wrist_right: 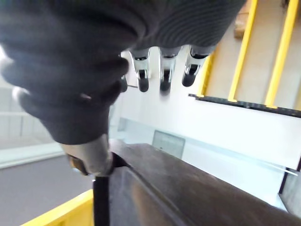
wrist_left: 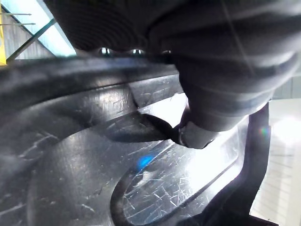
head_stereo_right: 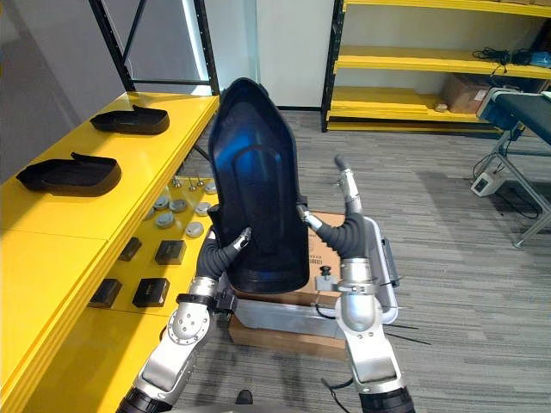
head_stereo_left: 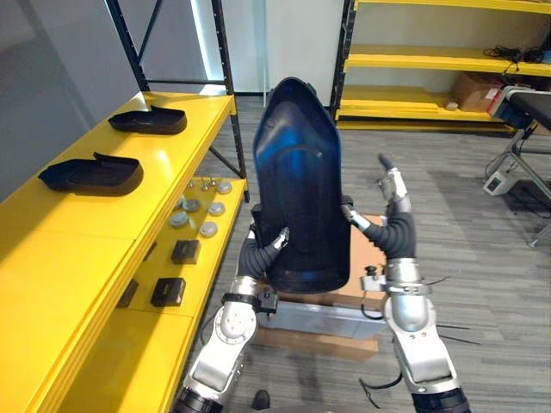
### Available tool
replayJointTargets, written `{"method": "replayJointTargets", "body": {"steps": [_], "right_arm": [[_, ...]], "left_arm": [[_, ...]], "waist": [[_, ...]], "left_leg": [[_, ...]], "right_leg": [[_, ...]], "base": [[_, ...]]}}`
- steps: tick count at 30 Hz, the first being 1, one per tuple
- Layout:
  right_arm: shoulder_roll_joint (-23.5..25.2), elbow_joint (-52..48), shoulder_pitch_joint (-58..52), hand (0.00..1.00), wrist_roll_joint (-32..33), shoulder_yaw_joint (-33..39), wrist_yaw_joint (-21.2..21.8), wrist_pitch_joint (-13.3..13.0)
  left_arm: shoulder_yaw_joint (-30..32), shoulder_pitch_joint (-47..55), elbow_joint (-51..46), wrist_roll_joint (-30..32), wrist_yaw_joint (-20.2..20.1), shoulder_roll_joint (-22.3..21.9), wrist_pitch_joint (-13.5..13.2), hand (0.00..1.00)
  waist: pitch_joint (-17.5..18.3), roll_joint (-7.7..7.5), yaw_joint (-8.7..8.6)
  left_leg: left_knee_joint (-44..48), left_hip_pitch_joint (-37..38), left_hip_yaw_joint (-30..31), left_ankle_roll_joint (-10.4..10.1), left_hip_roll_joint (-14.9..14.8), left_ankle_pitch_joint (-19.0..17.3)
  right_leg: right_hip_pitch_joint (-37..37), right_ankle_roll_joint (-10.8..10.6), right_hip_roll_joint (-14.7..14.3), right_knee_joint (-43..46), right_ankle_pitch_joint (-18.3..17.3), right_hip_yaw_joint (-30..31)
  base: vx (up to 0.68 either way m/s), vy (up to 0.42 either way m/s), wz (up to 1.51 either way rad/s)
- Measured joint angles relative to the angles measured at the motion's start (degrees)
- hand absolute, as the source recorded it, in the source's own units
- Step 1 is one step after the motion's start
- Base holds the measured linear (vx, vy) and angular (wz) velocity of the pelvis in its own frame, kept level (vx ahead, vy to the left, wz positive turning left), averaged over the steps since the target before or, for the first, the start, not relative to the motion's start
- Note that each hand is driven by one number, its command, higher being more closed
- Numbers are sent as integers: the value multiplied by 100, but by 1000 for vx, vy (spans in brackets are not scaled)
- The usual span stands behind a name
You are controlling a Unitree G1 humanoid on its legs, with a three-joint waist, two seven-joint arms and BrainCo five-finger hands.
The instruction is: Walk over and take plastic housings, then place them on the shelf
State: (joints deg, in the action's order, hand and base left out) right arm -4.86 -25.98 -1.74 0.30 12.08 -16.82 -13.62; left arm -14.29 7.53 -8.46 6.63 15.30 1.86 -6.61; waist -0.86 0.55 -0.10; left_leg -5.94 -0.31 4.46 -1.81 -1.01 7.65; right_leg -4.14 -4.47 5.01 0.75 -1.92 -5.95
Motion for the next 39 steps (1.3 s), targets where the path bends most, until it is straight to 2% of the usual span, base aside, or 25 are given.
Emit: {"method": "replayJointTargets", "body": {"steps": [1,4,6,11,13,17,21,26,29,30,31,32,33,34,35,36,37,38,39], "right_arm": [[-15,-10,-4,0,56,490,-121,-44],[-28,85,-257,0,53,1308,-425,-96],[-47,424,-505,0,-34,1585,-507,-94],[-29,2338,-1163,0,-52,2184,-539,382],[21,3287,-1393,0,226,2313,-453,523],[146,4556,-1665,0,706,2205,33,585],[304,5878,-1788,0,861,1633,686,770],[335,6799,-1798,0,817,1054,981,858],[327,7126,-1768,0,667,760,1029,915],[328,7248,-1712,0,576,682,1034,919],[323,7325,-1638,0,550,623,1023,930],[320,7361,-1597,0,524,628,997,933],[336,7526,-1451,0,465,682,936,926],[275,7777,-1230,0,415,775,922,912],[190,7867,-1139,0,397,786,908,915],[36,7908,-1066,0,357,784,896,922],[-73,7921,-1052,0,357,785,888,920],[-89,7975,-981,0,356,779,860,931],[-86,7977,-919,0,356,775,841,944]], "left_arm": [[241,183,-4,40,38,43,9,100],[674,417,-106,81,237,52,106,100],[777,572,-413,85,261,34,113,100],[1021,944,-1109,81,260,-97,-61,100],[1137,1111,-1134,69,250,-182,-92,100],[1155,1390,-1135,-6,206,-237,-123,100],[1132,1660,-1134,-156,84,-270,-132,100],[1014,1670,-1134,-262,-28,-245,-140,100],[944,1668,-1134,-262,-88,-228,-144,100],[941,1634,-1134,-266,-91,-229,-144,100],[930,1592,-1136,-293,-91,-229,-145,100],[916,1577,-1136,-338,-90,-222,-144,100],[875,1499,-1137,-380,-79,-209,-151,100],[866,1370,-1135,-385,-40,-224,-156,100],[835,1336,-1134,-385,-18,-241,-159,100],[800,1306,-1130,-386,-14,-257,-160,100],[747,1289,-1113,-386,-17,-261,-173,100],[659,1207,-1048,-386,-23,-247,-192,100],[637,1215,-1048,-390,-16,-231,-233,100]], "waist": [[0,-1,-64],[2,-3,-103],[14,-23,-135],[33,2,-218],[49,36,-227],[83,96,-227],[88,118,-209],[63,79,-118],[-3,39,-42],[-81,41,-36],[-148,52,-43],[-152,47,-42],[-235,-157,-17],[-414,-160,26],[-440,-116,63],[-479,15,81],[-470,156,69],[-484,125,83],[-477,108,113]], "left_leg": [[0,-5,-1,3,2,-2],[1,-18,-21,9,0,-6],[2,-39,-24,9,0,-6],[2,-44,-52,-12,-5,-23],[2,-39,-69,-24,-17,-45],[1,-26,-94,-15,-35,-83],[0,16,-105,-19,-54,-91],[1,8,-7,5,-21,-130],[5,-122,304,-17,46,-104],[12,-230,558,-26,138,-73],[16,-415,620,20,171,-110],[18,-524,543,200,185,-229],[72,-648,28,715,227,-586],[579,-933,-1033,757,112,-622],[884,-1082,-1575,781,12,-639],[1249,-1119,-2567,799,-228,-652],[1203,-950,-3197,707,-397,-602],[1097,-869,-3275,724,-246,-551],[1075,-869,-3206,721,-158,-549]], "right_leg": [[1,0,1,-9,0,-1],[14,5,0,-32,3,12],[33,11,0,-36,7,14],[49,16,-3,-40,11,45],[49,12,-15,-45,0,68],[45,11,-29,-33,-10,109],[26,5,-41,27,-55,108],[-70,-16,-17,136,-129,-17],[-51,-46,42,383,-296,-407],[-21,-63,98,596,-429,-744],[18,-31,165,770,-523,-1185],[18,-43,209,781,-538,-1453],[-41,-24,447,676,-523,-1921],[-86,-22,596,675,-530,-2415],[-110,-35,647,727,-553,-2629],[-204,-103,681,807,-599,-3023],[-358,-245,700,953,-724,-3406],[-476,-278,871,1062,-754,-3663],[-509,-312,915,1074,-776,-3721]], "base": [[0,0,0],[0,0,-2],[0,0,0],[0,0,-3],[0,0,-5],[0,-5,-4],[-6,-8,0],[-31,-11,15],[-20,-14,79],[-30,-21,156],[-33,-29,180],[-22,-21,209],[-34,42,217],[-45,65,208],[8,122,192],[82,110,180],[161,130,204],[109,85,145],[74,59,102]]}}
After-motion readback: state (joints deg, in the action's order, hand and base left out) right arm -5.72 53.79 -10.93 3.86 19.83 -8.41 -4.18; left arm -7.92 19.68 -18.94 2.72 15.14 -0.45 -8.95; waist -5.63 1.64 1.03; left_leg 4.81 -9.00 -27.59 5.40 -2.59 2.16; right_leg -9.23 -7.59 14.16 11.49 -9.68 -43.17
